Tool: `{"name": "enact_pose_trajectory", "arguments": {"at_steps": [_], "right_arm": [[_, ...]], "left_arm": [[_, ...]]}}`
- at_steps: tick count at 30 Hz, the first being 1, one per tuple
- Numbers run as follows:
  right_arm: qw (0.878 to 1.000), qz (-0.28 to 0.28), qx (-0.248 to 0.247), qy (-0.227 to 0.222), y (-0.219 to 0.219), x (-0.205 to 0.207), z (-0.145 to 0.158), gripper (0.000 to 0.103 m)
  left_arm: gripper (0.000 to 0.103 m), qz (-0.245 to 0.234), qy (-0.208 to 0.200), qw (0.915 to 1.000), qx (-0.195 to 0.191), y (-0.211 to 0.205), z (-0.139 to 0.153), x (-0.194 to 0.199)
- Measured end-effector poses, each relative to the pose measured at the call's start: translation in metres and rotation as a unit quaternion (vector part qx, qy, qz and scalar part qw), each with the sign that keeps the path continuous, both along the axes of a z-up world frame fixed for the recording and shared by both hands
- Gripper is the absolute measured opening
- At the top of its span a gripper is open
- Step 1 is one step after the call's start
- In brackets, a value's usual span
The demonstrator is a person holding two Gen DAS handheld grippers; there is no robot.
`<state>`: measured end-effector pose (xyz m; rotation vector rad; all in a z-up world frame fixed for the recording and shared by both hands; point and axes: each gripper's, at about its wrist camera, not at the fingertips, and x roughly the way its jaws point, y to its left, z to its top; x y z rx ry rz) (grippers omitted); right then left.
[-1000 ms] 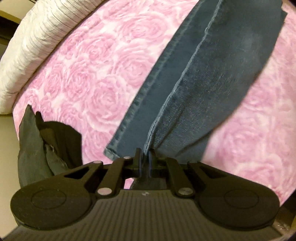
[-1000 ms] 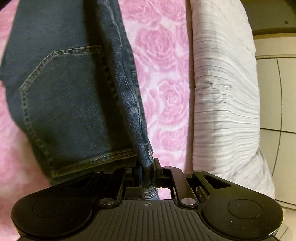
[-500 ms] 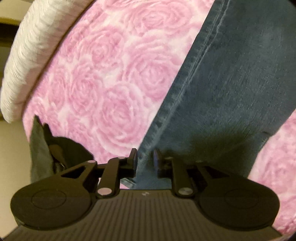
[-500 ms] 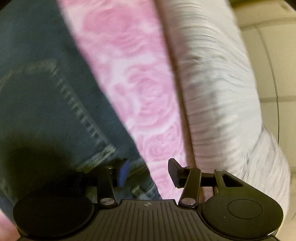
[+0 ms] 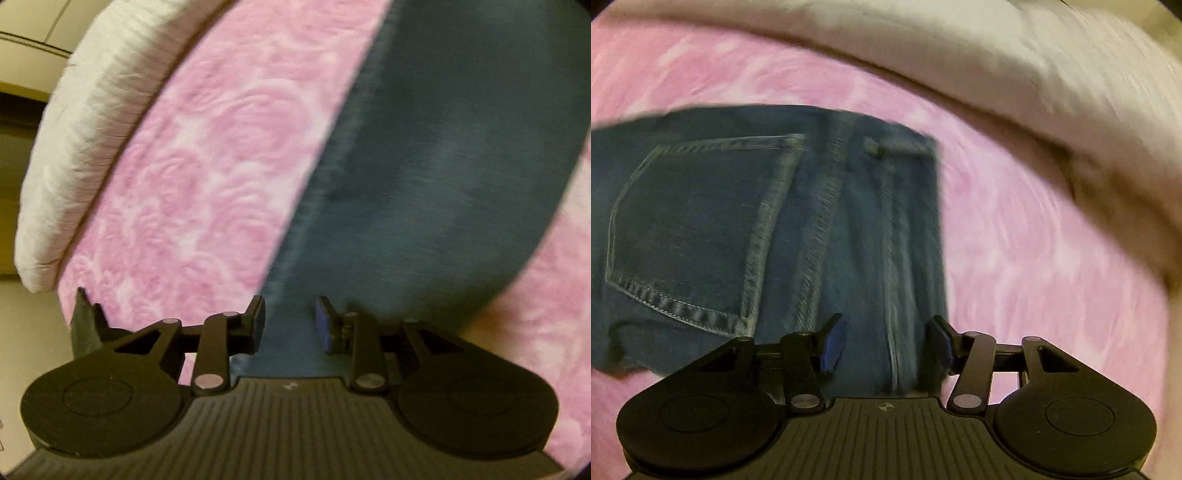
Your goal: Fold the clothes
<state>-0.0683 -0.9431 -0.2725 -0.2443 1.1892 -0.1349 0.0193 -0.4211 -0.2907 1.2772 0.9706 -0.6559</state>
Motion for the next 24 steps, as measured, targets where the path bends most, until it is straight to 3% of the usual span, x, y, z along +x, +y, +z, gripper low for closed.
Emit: {"name": "enact_pose_trajectory", "arguments": {"at_steps": [2,5,9,13,17,21,24], "right_arm": [[0.998,-0.051,0.02,-0.013,-0.013,-0.011,0.006,0.053],[0.996,-0.074,0.029,-0.026,-0.017,-0.027,0.021,0.053],[0.998,-0.037,0.029,-0.049,0.006,-0.044,0.034,0.053],[0.997,0.015,0.033,-0.063,0.052,-0.052,0.035,0.053],[0.994,0.033,0.08,-0.065,0.104,-0.058,0.033,0.053],[0.99,0.056,0.106,-0.068,0.165,-0.076,0.037,0.053],[0.988,0.059,0.129,-0.06,0.215,-0.081,0.035,0.053]], "left_arm": [[0.027,0.013,0.003,0.9999,0.003,0.003,0.002,-0.012],[0.029,0.033,0.008,0.9994,0.007,0.008,0.004,-0.03],[0.031,0.064,0.009,0.9978,0.013,0.031,0.015,-0.058],[0.033,0.094,0.006,0.9954,0.018,0.061,0.023,-0.079],[0.035,0.127,0.008,0.9918,0.011,0.097,0.032,-0.087],[0.037,0.147,0.003,0.9891,-0.008,0.133,0.039,-0.072],[0.037,0.136,0.01,0.99,-0.037,0.157,0.035,-0.041]]}}
